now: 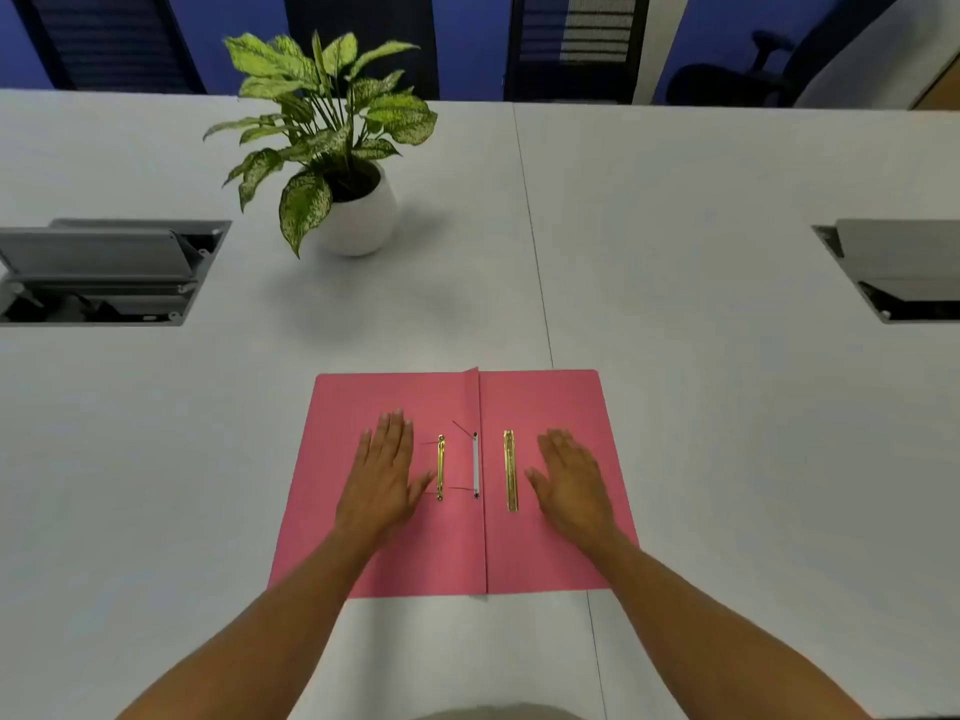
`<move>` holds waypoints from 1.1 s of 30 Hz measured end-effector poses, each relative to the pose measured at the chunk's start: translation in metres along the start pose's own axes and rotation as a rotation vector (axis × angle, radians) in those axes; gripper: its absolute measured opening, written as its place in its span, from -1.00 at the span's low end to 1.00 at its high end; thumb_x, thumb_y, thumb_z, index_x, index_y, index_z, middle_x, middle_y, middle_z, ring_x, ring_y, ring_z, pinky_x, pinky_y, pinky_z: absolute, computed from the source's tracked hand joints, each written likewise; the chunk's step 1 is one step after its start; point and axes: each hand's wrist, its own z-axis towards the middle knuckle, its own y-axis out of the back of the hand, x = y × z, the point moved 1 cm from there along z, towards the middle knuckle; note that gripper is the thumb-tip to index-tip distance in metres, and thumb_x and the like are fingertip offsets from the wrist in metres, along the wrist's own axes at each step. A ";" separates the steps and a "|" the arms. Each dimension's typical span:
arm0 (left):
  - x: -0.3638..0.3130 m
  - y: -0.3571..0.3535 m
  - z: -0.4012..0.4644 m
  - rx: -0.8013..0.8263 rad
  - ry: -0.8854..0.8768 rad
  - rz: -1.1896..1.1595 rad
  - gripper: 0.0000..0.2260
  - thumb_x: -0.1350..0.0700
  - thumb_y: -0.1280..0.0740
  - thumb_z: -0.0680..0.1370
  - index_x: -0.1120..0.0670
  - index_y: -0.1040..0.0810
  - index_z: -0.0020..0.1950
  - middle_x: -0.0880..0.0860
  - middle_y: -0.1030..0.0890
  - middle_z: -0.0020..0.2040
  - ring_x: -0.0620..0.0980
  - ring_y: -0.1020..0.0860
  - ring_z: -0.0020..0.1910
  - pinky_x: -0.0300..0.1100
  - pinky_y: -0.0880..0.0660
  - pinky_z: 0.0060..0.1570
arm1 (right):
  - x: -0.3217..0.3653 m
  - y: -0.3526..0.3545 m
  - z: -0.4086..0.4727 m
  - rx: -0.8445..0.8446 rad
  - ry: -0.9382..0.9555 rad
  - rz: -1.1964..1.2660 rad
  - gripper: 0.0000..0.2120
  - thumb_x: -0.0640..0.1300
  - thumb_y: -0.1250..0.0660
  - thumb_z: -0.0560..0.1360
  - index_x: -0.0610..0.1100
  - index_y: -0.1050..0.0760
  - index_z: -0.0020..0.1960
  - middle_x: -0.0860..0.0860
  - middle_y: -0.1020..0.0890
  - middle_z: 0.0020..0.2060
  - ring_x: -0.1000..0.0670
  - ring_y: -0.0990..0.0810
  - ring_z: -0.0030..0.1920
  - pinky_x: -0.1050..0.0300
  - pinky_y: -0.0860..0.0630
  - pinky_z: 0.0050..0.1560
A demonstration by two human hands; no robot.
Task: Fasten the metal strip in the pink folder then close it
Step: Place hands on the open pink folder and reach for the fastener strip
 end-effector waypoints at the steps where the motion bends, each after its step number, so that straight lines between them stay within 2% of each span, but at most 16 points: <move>1: 0.000 -0.004 -0.003 0.011 0.006 -0.005 -0.22 -0.35 0.28 0.49 0.17 0.15 0.54 0.11 0.21 0.55 0.09 0.23 0.54 0.00 0.24 0.51 | 0.002 -0.003 -0.003 0.015 0.017 0.014 -0.50 0.07 -0.08 0.62 -0.10 -0.17 0.49 -0.08 -0.24 0.51 -0.07 -0.13 0.53 -0.04 -0.02 0.52; 4: -0.003 -0.023 -0.012 0.056 0.013 0.032 -0.15 -0.38 0.37 0.44 0.17 0.13 0.54 0.10 0.22 0.53 0.10 0.22 0.54 -0.01 0.25 0.50 | 0.006 -0.012 -0.012 0.069 0.047 0.044 -0.63 -0.09 -0.18 0.59 -0.12 -0.39 0.37 -0.11 -0.48 0.36 -0.08 -0.39 0.39 0.02 -0.19 0.46; 7: 0.000 -0.041 -0.017 0.112 0.030 0.022 -0.09 -0.41 0.43 0.38 0.16 0.14 0.55 0.10 0.23 0.53 0.11 0.19 0.55 -0.02 0.27 0.48 | 0.009 -0.017 -0.018 0.063 0.051 0.073 -0.75 -0.13 -0.22 0.58 -0.13 -0.55 0.21 -0.09 -0.65 0.14 -0.08 -0.56 0.17 -0.01 -0.41 0.33; 10: 0.001 -0.053 -0.019 0.194 0.042 0.000 -0.19 -0.37 0.28 0.46 0.13 0.17 0.55 0.11 0.18 0.58 0.10 0.17 0.57 -0.03 0.25 0.48 | 0.013 -0.018 -0.020 0.077 0.063 0.074 -0.80 -0.13 -0.24 0.57 -0.11 -0.62 0.08 -0.07 -0.71 -0.03 -0.09 -0.59 -0.01 -0.02 -0.54 0.08; 12: 0.001 -0.061 -0.022 0.225 0.054 -0.014 -0.31 -0.27 0.09 0.57 0.10 0.17 0.56 0.10 0.16 0.59 0.08 0.17 0.57 -0.01 0.22 0.50 | 0.015 -0.021 -0.020 0.064 0.064 0.072 -0.80 -0.12 -0.25 0.56 -0.10 -0.63 0.06 -0.06 -0.71 -0.07 -0.09 -0.58 -0.05 0.01 -0.54 0.00; 14: -0.001 -0.065 -0.023 0.264 0.059 -0.039 -0.34 -0.21 0.00 0.60 0.09 0.16 0.56 0.10 0.15 0.60 0.07 0.17 0.57 0.02 0.19 0.52 | 0.016 -0.022 -0.018 0.055 0.070 0.059 -0.81 -0.11 -0.26 0.56 -0.10 -0.63 0.07 -0.06 -0.71 -0.10 -0.09 -0.57 -0.09 0.03 -0.53 -0.05; 19: -0.004 -0.066 -0.023 0.310 0.049 -0.021 -0.35 -0.19 0.01 0.61 0.11 0.17 0.56 0.11 0.18 0.59 0.09 0.19 0.57 0.06 0.16 0.53 | 0.022 -0.026 -0.013 0.089 0.072 0.009 -0.81 -0.14 -0.27 0.55 -0.12 -0.64 0.04 -0.07 -0.70 -0.13 -0.08 -0.55 -0.10 0.04 -0.52 -0.06; 24: -0.006 -0.065 -0.024 0.324 0.051 -0.013 -0.36 -0.16 0.03 0.62 0.12 0.19 0.55 0.13 0.20 0.59 0.10 0.21 0.57 0.08 0.16 0.53 | 0.025 -0.025 -0.007 0.113 0.032 0.018 -0.85 -0.22 -0.30 0.53 -0.15 -0.64 0.02 -0.11 -0.68 -0.11 -0.09 -0.55 -0.10 0.14 -0.38 -0.16; 33: -0.008 -0.066 -0.024 0.327 0.051 -0.034 -0.37 -0.15 0.03 0.62 0.13 0.21 0.55 0.13 0.22 0.58 0.11 0.23 0.56 0.08 0.20 0.52 | 0.028 -0.029 0.000 0.194 0.037 -0.069 -0.81 -0.34 -0.23 0.51 -0.25 -0.57 0.07 -0.19 -0.64 -0.05 -0.15 -0.55 -0.04 0.06 -0.43 -0.15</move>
